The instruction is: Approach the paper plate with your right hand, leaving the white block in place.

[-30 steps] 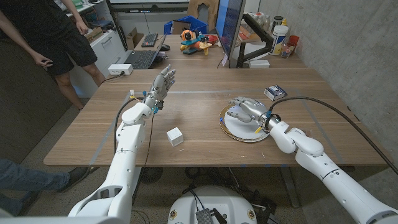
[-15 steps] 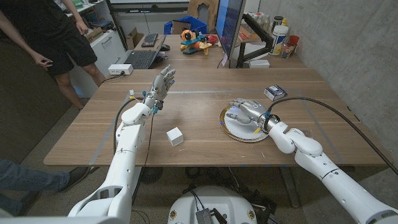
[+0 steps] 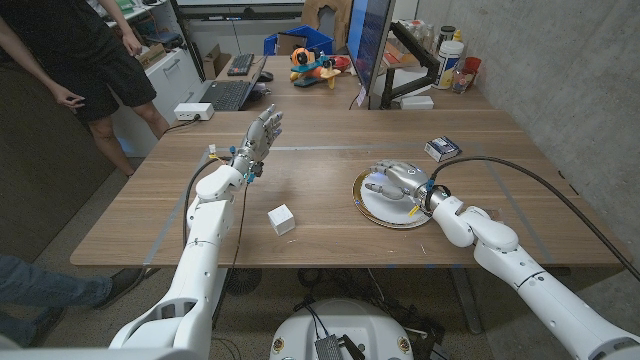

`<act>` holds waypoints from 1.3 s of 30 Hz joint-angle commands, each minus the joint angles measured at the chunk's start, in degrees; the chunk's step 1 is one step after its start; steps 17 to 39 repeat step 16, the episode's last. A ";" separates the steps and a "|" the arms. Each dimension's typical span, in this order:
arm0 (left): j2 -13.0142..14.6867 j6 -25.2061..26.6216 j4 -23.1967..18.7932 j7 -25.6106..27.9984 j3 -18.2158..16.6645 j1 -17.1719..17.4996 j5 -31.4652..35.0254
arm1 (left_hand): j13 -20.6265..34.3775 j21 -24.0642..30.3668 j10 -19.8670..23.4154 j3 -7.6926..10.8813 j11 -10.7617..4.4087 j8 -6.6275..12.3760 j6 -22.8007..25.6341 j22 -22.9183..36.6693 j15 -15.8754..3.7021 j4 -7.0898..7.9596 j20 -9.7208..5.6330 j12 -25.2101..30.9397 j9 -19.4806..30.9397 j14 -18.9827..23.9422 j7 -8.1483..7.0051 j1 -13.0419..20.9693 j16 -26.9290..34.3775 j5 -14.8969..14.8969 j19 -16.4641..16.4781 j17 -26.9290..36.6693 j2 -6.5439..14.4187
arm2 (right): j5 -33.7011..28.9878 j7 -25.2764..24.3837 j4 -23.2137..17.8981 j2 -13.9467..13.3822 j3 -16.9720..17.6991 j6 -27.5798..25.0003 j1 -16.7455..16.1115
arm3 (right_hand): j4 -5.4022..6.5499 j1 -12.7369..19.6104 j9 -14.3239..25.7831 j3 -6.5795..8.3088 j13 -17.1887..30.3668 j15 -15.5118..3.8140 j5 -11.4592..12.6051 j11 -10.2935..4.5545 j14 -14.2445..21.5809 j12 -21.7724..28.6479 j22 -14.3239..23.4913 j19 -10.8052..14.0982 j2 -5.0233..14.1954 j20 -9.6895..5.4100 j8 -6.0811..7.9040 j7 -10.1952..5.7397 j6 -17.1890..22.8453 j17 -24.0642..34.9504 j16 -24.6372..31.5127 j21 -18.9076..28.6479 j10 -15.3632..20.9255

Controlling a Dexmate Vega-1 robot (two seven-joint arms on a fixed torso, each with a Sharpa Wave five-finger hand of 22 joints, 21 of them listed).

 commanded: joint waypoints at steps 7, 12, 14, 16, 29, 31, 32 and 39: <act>0.06 0.26 0.14 0.21 0.22 -0.21 0.42 | 0.06 0.13 -0.12 0.09 0.10 0.01 0.45 0.30 0.01 -0.16 0.37 0.21 0.19 -0.47 0.28 0.20 0.11 -0.30 -2.58 0.26 0.42 | 0.27 -0.19 2.24 0.22 -1.00 0.14 1.32 | -0.02 -0.42 0.22 0.44 0.16 -0.24 0.41 0.11 0.41 -0.06 0.27 -0.40 -0.07 0.05 0.33 -0.10 0.73 0.03 0.01 0.23 0.40; 0.04 0.16 0.62 0.33 0.20 -0.44 0.51 | 0.06 0.14 -0.17 0.08 0.00 0.05 0.55 0.30 -0.01 -0.18 0.38 0.19 0.19 -0.47 0.25 0.19 0.12 -0.30 -2.61 0.26 0.43 | 0.37 -0.07 2.74 0.22 -1.28 0.21 1.78 | -0.03 -0.43 0.22 0.47 0.16 -0.18 0.45 0.18 0.40 -0.07 0.27 -0.40 -0.04 0.04 0.30 -0.05 0.74 0.02 0.00 0.25 0.40; 0.02 0.13 0.95 0.32 0.19 -0.63 0.49 | 0.06 0.14 -0.16 0.08 0.01 0.06 0.60 0.30 -0.01 -0.19 0.38 0.20 0.19 -0.47 0.30 0.18 0.12 -0.30 -2.61 0.26 0.44 | 0.39 0.12 2.81 0.11 -1.37 0.29 1.92 | -0.04 -0.43 0.22 0.48 0.17 -0.19 0.48 0.15 0.39 -0.08 0.27 -0.40 -0.03 0.03 0.29 -0.06 0.75 0.02 -0.02 0.26 0.40; 0.03 0.00 1.31 0.29 0.23 -0.85 0.54 | 0.06 0.15 -0.16 0.07 0.01 0.07 0.64 0.30 -0.01 -0.20 0.38 0.20 0.19 -0.47 0.34 0.17 0.12 -0.30 -2.61 0.26 0.44 | 0.42 0.24 2.87 0.10 -1.39 0.19 2.03 | -0.05 -0.44 0.22 0.50 0.17 -0.21 0.50 0.16 0.42 -0.08 0.27 -0.40 -0.01 0.02 0.28 -0.05 0.77 0.02 -0.01 0.27 0.39; 0.03 0.00 1.31 0.29 0.23 -0.85 0.54 | 0.06 0.15 -0.16 0.07 0.01 0.07 0.64 0.30 -0.01 -0.20 0.38 0.20 0.19 -0.47 0.34 0.17 0.12 -0.30 -2.61 0.26 0.44 | 0.42 0.24 2.87 0.10 -1.39 0.19 2.03 | -0.05 -0.44 0.22 0.50 0.17 -0.21 0.50 0.16 0.42 -0.08 0.27 -0.40 -0.01 0.02 0.28 -0.05 0.77 0.02 -0.01 0.27 0.39; 0.03 0.00 1.31 0.29 0.23 -0.85 0.54 | 0.06 0.15 -0.16 0.07 0.01 0.07 0.64 0.30 -0.01 -0.20 0.38 0.20 0.19 -0.47 0.34 0.17 0.12 -0.30 -2.61 0.26 0.44 | 0.42 0.24 2.87 0.10 -1.39 0.19 2.03 | -0.05 -0.44 0.22 0.50 0.17 -0.21 0.50 0.16 0.42 -0.08 0.27 -0.40 -0.01 0.02 0.28 -0.05 0.77 0.02 -0.01 0.27 0.39; 0.03 0.00 1.31 0.29 0.23 -0.85 0.54 | 0.06 0.15 -0.16 0.07 0.01 0.07 0.64 0.30 -0.01 -0.20 0.38 0.20 0.19 -0.47 0.34 0.17 0.12 -0.30 -2.61 0.26 0.44 | 0.42 0.24 2.87 0.10 -1.39 0.19 2.03 | -0.05 -0.44 0.22 0.50 0.17 -0.21 0.50 0.16 0.42 -0.08 0.27 -0.40 -0.01 0.02 0.28 -0.05 0.77 0.02 -0.01 0.27 0.39; 0.03 0.00 1.31 0.29 0.23 -0.85 0.54 | 0.06 0.15 -0.16 0.07 0.01 0.07 0.64 0.30 -0.01 -0.20 0.38 0.20 0.19 -0.47 0.34 0.17 0.12 -0.30 -2.61 0.26 0.44 | 0.42 0.24 2.87 0.10 -1.39 0.19 2.03 | -0.05 -0.44 0.22 0.50 0.17 -0.21 0.50 0.16 0.42 -0.08 0.27 -0.40 -0.01 0.02 0.28 -0.05 0.77 0.02 -0.01 0.27 0.39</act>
